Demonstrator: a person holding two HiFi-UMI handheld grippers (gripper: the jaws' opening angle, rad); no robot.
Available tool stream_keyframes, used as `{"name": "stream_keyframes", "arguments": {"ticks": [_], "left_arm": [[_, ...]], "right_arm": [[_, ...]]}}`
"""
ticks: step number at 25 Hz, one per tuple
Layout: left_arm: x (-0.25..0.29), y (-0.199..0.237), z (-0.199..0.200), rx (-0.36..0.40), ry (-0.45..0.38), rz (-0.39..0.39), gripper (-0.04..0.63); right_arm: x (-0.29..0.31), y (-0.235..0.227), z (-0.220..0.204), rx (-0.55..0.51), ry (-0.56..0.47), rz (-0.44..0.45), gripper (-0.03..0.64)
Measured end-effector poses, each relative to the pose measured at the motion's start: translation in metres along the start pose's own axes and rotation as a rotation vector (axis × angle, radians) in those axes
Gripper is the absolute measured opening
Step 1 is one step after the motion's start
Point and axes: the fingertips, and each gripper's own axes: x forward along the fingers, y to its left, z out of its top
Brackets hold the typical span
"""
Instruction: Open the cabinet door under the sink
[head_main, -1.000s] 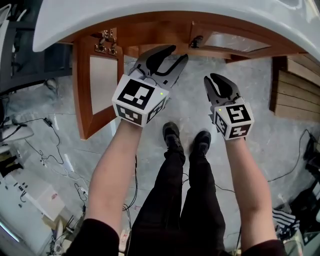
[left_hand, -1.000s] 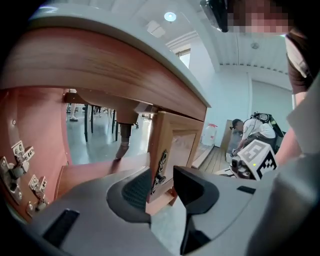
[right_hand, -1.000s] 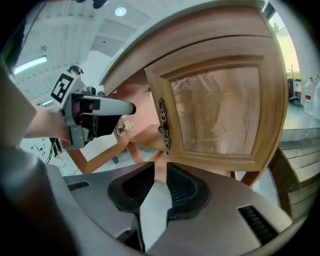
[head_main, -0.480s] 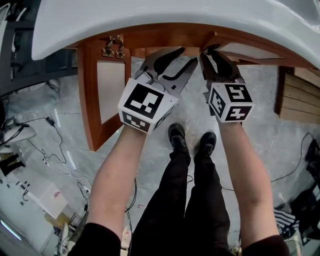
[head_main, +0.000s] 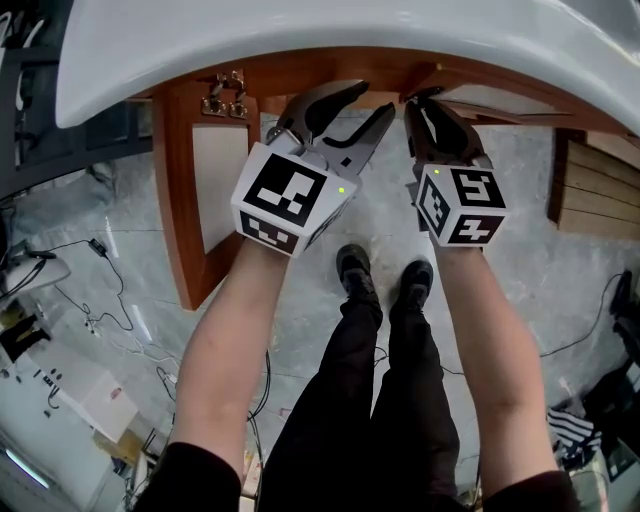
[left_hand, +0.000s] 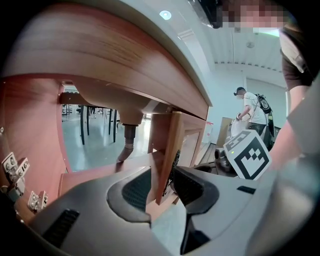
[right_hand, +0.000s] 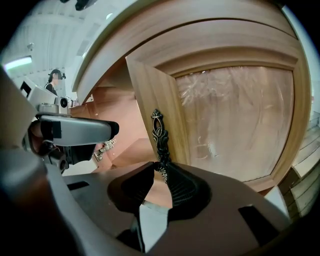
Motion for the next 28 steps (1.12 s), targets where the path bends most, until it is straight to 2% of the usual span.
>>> {"name": "stream_keyframes", "arguments": {"ticks": [9, 16, 19, 21, 28], "left_arm": [[0.013, -0.022, 0.016, 0.113, 0.0, -0.076, 0.153], [0.019, -0.06, 0.024, 0.186, 0.005, -0.187, 0.161], [0.02, -0.08, 0.03, 0.204, -0.004, -0.231, 0.156], [0.019, -0.09, 0.032, 0.216, -0.006, -0.247, 0.113], [0.012, -0.108, 0.03, 0.231, 0.024, -0.283, 0.1]], "right_arm": [[-0.014, 0.004, -0.009, -0.043, 0.005, 0.06, 0.091], [-0.043, 0.01, -0.031, -0.083, 0.027, 0.114, 0.091], [-0.054, 0.011, -0.037, -0.088, 0.034, 0.136, 0.092], [-0.06, 0.011, -0.04, -0.09, 0.037, 0.148, 0.092], [-0.077, 0.011, -0.047, -0.136, 0.045, 0.163, 0.101]]}}
